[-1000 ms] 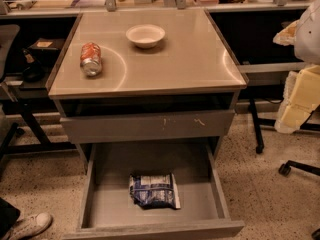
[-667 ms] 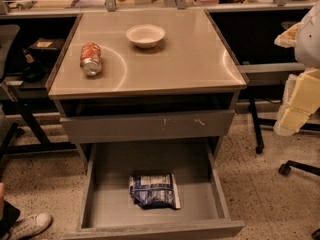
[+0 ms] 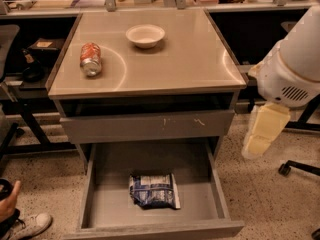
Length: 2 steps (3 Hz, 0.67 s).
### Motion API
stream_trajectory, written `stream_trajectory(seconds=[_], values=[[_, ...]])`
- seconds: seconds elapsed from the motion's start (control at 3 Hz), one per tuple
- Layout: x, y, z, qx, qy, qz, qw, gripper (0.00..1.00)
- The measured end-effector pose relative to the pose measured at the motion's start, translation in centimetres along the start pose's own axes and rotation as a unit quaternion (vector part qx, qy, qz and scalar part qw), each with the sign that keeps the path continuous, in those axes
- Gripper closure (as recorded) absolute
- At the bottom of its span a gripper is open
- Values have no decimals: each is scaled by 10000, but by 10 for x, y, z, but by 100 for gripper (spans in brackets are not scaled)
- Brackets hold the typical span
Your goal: Pick blue chip bag from middle drawer and place on counter
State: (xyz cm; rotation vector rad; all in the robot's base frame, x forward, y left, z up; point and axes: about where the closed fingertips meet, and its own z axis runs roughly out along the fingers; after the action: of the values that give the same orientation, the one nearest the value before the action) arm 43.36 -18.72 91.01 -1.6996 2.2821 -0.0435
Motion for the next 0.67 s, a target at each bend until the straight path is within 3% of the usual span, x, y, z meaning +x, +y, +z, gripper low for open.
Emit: stream_trajectory(seconds=[0.33, 0.67], values=[[-6, 18, 41, -117, 173, 9, 9998, 0], [-6, 18, 41, -118, 173, 9, 9998, 0]])
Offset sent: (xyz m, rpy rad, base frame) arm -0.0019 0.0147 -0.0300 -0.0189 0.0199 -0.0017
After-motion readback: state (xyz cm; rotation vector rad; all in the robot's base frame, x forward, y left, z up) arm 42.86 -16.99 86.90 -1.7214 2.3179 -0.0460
